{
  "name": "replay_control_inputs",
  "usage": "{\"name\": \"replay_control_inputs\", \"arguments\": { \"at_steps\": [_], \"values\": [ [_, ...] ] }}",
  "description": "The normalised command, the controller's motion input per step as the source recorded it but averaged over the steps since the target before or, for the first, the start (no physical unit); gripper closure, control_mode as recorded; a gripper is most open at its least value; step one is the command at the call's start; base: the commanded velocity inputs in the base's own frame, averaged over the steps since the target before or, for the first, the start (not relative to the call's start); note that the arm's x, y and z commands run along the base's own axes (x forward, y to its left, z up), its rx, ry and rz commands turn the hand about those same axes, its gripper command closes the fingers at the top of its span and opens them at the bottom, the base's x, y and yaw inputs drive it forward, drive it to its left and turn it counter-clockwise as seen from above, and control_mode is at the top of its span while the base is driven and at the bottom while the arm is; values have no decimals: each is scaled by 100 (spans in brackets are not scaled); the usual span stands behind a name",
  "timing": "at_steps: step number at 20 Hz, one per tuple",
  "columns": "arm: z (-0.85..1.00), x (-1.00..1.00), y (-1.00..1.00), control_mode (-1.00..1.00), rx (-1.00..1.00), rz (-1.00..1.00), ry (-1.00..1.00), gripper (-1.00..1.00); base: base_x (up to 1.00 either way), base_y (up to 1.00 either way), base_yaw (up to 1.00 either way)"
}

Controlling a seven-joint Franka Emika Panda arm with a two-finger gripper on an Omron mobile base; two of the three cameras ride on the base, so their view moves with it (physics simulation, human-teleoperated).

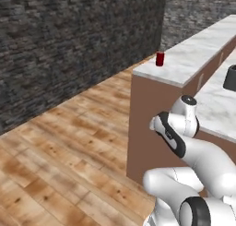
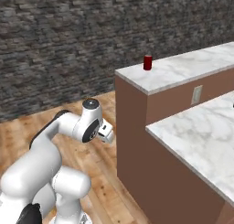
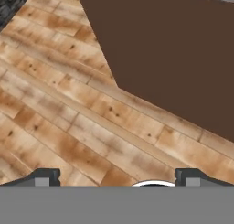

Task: Four empty soda cans are scattered around the kitchen. Gather all the cans and cluster them next to the stove for recycling.

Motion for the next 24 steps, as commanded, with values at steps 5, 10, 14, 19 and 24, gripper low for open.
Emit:
{"name": "replay_control_inputs", "arguments": {
  "at_steps": [5,10,14,19,24],
  "values": [
    [0,0,0,100,0,0,0,-100,43,57,-29],
    [0,0,0,100,0,0,0,-100,29,54,-28],
    [0,0,0,100,0,0,0,-100,16,52,-29],
    [0,0,0,100,0,0,0,-100,15,54,-30],
    [0,0,0,100,0,0,0,-100,13,54,-30]
  ]
}}
